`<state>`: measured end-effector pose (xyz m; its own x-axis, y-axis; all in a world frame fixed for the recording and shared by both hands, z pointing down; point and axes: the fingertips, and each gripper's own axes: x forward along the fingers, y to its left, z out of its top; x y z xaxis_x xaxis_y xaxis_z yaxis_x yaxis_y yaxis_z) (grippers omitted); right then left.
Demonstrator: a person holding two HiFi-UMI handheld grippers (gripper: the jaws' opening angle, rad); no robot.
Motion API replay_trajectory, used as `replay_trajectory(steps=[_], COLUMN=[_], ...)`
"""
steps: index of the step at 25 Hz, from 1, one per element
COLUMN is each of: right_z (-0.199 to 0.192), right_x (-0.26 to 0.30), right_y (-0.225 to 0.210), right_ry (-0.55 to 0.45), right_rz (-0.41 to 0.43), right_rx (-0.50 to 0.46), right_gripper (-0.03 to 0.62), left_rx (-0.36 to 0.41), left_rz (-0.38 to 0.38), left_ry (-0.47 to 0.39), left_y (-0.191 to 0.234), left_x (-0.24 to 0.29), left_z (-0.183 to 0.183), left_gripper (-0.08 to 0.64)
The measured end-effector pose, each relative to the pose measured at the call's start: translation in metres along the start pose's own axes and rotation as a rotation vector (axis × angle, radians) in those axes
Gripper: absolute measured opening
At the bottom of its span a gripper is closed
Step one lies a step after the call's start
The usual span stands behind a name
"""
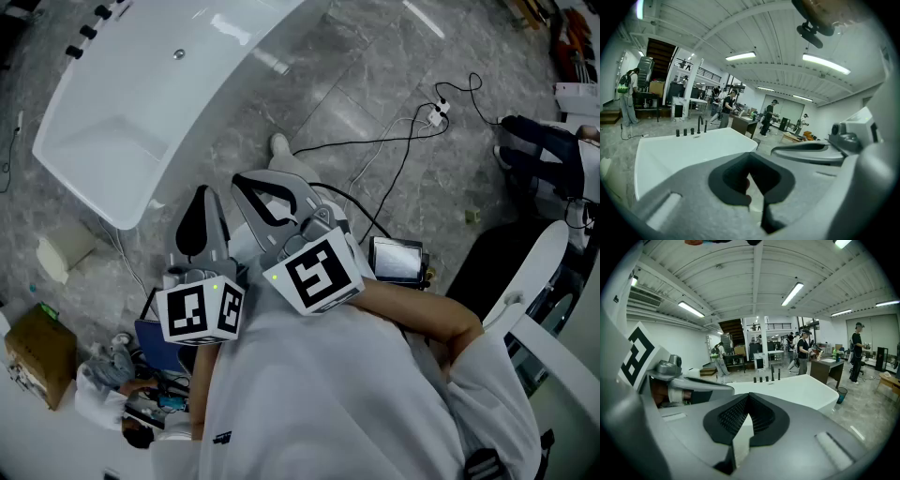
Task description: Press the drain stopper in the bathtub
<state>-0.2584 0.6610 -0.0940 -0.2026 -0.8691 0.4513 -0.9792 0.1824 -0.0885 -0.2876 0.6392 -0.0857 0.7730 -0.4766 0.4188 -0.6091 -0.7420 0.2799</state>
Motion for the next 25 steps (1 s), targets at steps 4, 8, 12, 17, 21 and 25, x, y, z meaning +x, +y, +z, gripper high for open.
replay_trajectory(steps=[4, 8, 12, 17, 21, 25], right_z=[-0.007, -0.006, -0.01, 0.0, 0.004, 0.012], right_x=[0.005, 0.005, 0.01, 0.028, 0.054, 0.095], right_y=[0.004, 0.004, -0.004, -0.024, -0.041, -0.082], right_ry=[0.0, -0.032, -0.06, -0.057, -0.045, -0.023], right_rz=[-0.004, -0.017, -0.054, -0.05, -0.034, -0.009], right_rx=[0.011, 0.02, 0.093, 0.111, 0.149, 0.162], right_gripper=[0.002, 0.003, 0.003, 0.003, 0.003, 0.003], left_rx=[0.005, 0.007, 0.001, 0.007, -0.001, -0.03], left_rz=[-0.006, -0.015, -0.03, -0.027, -0.001, 0.05], left_ry=[0.003, 0.013, 0.029, 0.045, 0.059, 0.085], left_y=[0.003, 0.004, 0.007, 0.018, 0.038, 0.065], left_x=[0.0, -0.001, 0.009, 0.027, 0.05, 0.092], left_z=[-0.004, -0.01, -0.012, -0.002, 0.01, 0.021], left_gripper=[0.0, 0.0, -0.002, -0.001, -0.002, -0.001])
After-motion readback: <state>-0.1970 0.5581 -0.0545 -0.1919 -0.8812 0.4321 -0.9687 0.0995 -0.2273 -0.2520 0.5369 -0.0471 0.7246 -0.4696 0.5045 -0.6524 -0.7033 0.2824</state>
